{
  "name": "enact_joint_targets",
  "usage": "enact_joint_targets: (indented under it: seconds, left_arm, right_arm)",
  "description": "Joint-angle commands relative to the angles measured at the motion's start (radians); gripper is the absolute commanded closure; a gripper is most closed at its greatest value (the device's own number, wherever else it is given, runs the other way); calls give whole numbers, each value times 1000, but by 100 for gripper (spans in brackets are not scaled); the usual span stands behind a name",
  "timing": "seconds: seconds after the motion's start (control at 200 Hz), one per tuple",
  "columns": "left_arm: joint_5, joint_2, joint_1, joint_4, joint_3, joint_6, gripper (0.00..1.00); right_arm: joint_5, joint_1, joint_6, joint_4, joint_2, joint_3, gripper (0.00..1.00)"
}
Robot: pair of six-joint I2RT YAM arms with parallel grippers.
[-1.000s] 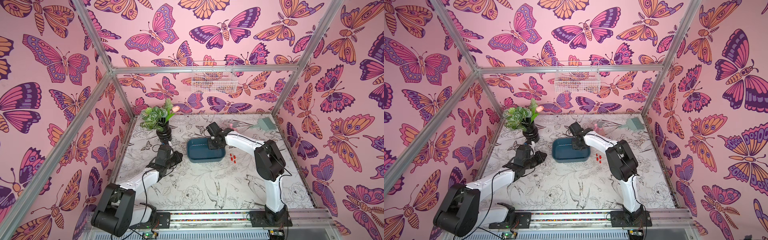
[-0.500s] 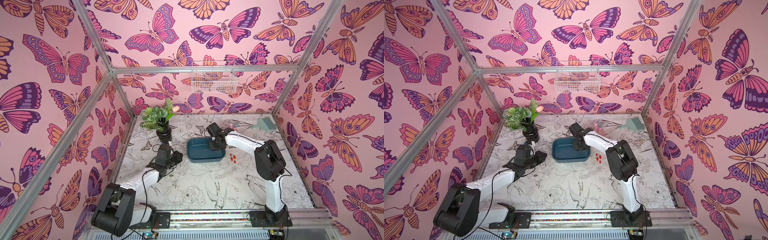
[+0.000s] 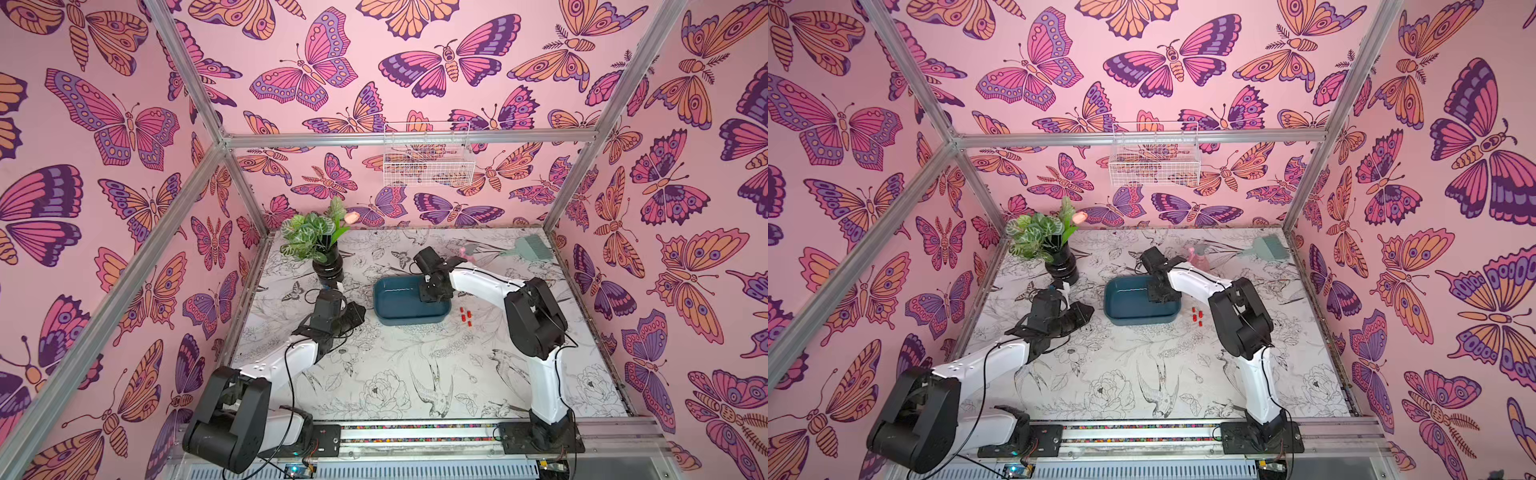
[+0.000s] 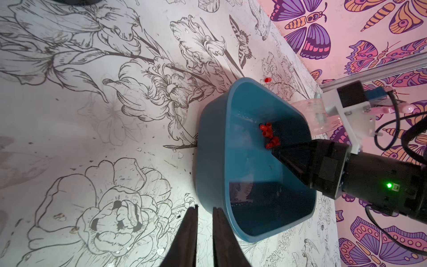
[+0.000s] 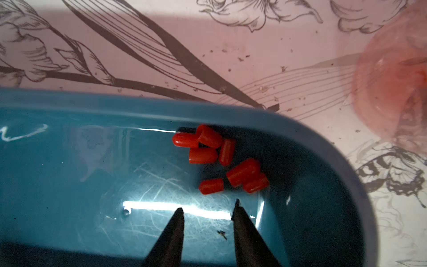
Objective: Take the screw protection sleeves out of the storage box
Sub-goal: Pick up the screw protection sleeve from the storage box.
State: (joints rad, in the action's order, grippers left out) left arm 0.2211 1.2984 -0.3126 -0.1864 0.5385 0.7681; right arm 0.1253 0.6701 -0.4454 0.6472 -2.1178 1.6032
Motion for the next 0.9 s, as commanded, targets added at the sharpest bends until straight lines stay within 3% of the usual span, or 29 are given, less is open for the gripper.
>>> enact_joint_targets:
  seconds: [0.0,0.471,0.896]
  left_arm:
    - [12,13,7,-8,-3,-3,82]
    - [13,18,7,-8,-2,-3,82]
    - [13,18,7,-8,0,-2,82]
  right_arm:
    - [-18,-3,-7,9,-30,30,60]
    - [-38,-5,-9,11,-75,64,62]
    - [-69,-4,-18,11,-108,77,70]
